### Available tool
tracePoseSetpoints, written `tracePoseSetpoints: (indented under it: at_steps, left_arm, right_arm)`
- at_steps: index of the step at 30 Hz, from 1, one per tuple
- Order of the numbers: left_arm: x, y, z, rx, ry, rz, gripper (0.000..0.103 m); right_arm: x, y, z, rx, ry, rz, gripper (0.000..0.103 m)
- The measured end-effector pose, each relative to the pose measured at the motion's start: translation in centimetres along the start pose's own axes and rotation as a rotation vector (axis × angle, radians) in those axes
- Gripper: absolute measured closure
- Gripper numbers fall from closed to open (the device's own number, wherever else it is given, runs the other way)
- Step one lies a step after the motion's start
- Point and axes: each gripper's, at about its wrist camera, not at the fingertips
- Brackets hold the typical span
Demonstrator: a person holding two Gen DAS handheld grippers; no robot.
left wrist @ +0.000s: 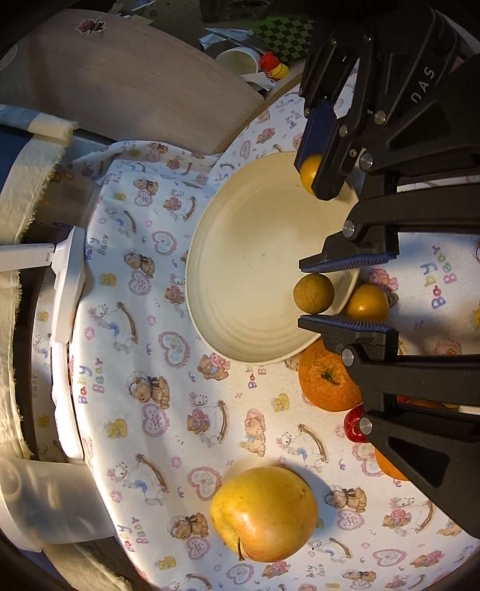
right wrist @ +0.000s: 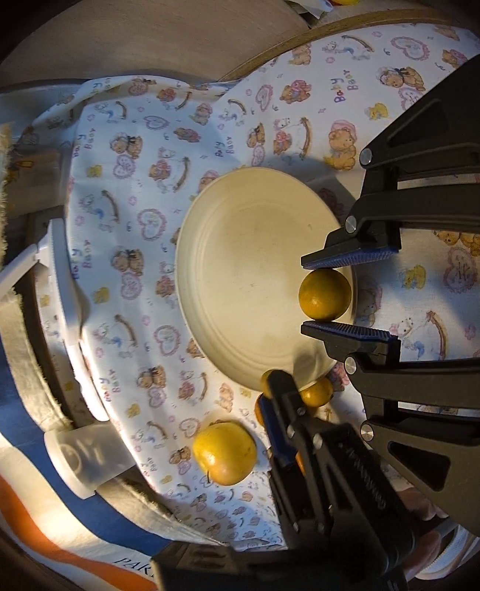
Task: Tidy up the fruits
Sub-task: 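Carry both fruits over the white plate and open both tools to drop them, then grasp the large mandarin orange with the left tool and lift it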
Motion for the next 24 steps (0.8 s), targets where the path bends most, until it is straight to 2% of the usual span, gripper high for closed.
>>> tracePoseSetpoints:
  at_steps: [6, 8, 9, 14, 16, 18, 21, 24]
  left_arm:
    - [0.0, 0.2, -0.1, 0.039, 0.010, 0.030, 0.078]
    - [0.0, 0.1, -0.4, 0.046, 0.022, 0.026, 0.065]
    - [0.1, 0.0, -0.5, 0.051, 0.030, 0.023, 0.064]
    - [0.4, -0.8, -1.5, 0.065, 0.055, 0.001, 0.064]
    - [0.6, -1.0, -2.2, 0.070, 0.074, -0.005, 0.063]
    - [0.6, -1.2, -3.3, 0.083, 0.102, -0.009, 0.059]
    - [0.2, -1.6, -5.1, 0.120, 0.139, -0.005, 0.054]
    - [-0.6, -2.2, -6.9, 0.162, 0.160, 0.002, 0.048]
  right_arm:
    - [0.0, 0.0, 0.1, -0.008, -0.015, -0.003, 0.073]
    - [0.0, 0.0, 0.1, -0.005, -0.016, -0.001, 0.073]
    - [0.0, 0.0, -0.1, -0.006, -0.011, 0.000, 0.073]
    - [0.1, 0.2, -0.4, -0.025, 0.001, 0.005, 0.073]
    - [0.2, 0.3, -0.5, -0.031, 0.005, 0.007, 0.067]
    - [0.3, 0.4, -0.9, -0.032, 0.031, 0.013, 0.044]
    - [0.5, 0.5, -1.8, -0.034, 0.068, 0.017, 0.044]
    - [0.6, 0.6, -2.6, 0.005, 0.095, 0.035, 0.044]
Point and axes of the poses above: each gripper's, at about its wrist camera, not at the fingertips, and z roughly the way its jaws point, y to its right, x to its top, and after that the axes turned 4 degrees about -y, right-handed
